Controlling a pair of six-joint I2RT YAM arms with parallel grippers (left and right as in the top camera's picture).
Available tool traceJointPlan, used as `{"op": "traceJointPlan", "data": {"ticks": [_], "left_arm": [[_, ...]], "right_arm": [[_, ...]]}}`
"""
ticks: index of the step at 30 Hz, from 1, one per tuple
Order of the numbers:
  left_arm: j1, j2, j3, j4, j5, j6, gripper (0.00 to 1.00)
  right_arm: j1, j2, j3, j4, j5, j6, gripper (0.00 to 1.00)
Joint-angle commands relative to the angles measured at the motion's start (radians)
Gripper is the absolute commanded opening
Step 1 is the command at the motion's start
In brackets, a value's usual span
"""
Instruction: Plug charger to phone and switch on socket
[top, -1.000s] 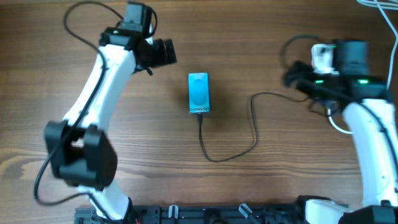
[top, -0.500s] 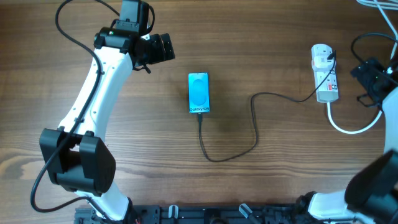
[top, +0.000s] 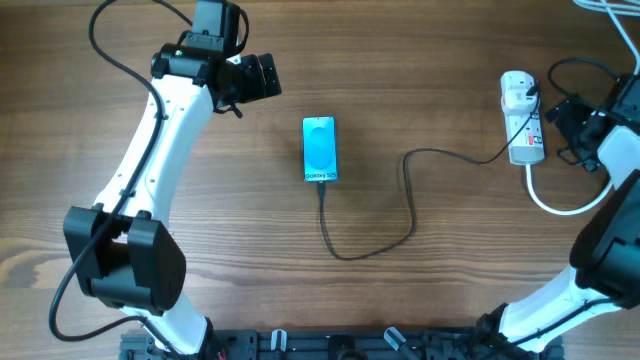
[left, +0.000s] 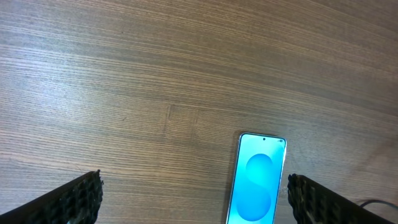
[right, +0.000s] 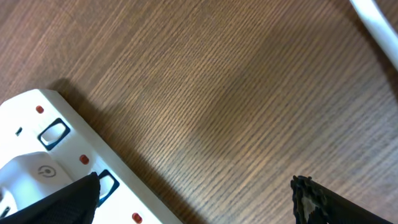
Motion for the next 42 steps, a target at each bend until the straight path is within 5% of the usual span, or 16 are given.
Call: {"op": "traceJointPlan", "data": {"ticks": [1, 42], "left_arm": [[0.001, 0.010, -0.003, 0.000, -0.017, -0.012, 1.00], [0.001, 0.010, -0.003, -0.001, -0.017, -0.012, 1.00]], "right_arm": [[0.018, 0.050, 0.017, 0.013, -0.018, 0.012, 1.00], [0.057, 0.082, 0.017, 0.002, -0.043, 0.014, 1.00]]}}
